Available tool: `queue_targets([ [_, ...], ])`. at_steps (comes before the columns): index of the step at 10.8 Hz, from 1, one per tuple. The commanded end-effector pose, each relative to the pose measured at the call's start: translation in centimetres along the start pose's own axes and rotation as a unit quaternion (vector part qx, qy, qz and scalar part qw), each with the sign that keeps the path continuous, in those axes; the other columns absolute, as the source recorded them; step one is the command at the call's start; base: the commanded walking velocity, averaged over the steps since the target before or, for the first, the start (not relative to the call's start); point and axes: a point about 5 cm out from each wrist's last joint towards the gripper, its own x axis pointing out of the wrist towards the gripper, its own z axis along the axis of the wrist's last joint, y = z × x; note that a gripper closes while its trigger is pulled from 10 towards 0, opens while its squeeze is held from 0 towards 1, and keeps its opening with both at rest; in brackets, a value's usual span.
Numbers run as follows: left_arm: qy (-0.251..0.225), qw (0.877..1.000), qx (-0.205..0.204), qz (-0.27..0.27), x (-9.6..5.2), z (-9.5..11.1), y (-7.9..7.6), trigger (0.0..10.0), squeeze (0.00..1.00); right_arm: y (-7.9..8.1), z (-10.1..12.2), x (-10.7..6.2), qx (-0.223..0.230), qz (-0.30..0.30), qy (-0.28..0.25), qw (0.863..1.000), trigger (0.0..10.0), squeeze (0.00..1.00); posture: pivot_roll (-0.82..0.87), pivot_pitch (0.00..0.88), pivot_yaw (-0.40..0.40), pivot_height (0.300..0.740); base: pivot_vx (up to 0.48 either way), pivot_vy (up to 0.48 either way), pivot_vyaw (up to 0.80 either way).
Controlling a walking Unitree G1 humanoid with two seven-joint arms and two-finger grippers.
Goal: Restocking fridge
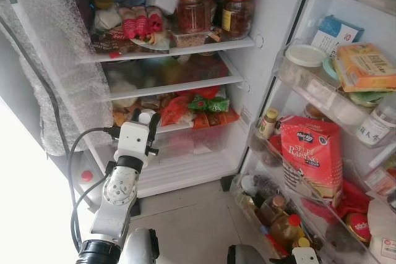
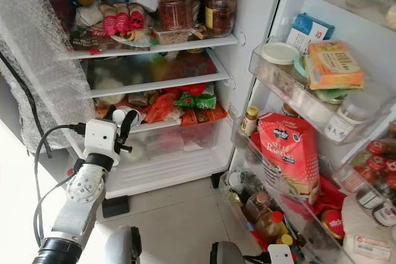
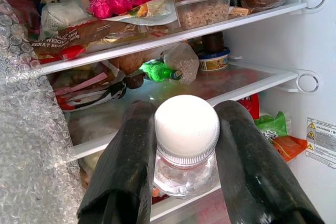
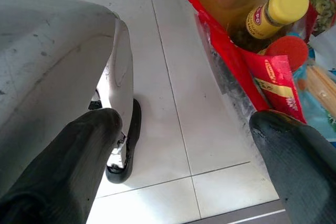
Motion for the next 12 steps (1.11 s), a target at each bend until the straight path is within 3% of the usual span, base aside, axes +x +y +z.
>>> queue_targets([
  [1, -0.013, 1.0, 0.0, 0.003, 0.39, 0.47, 0.03, 10.0, 0.0, 0.04, 0.02, 0.01, 0.0, 0.001, -0.001, 1.0, 10.0, 0.0, -0.1, 0.024, -0.037, 0.616, 0.24, 0.0, 0.0],
  [12, -0.013, 1.0, -0.001, 0.0, 0.41, 0.43, -0.01, 10.0, 0.0, 0.07, 0.05, 0.02, 0.0, 0.002, -0.002, 1.0, 10.0, 0.0, -0.1, 0.023, -0.036, 0.616, 0.274, 0.0, 0.0],
])
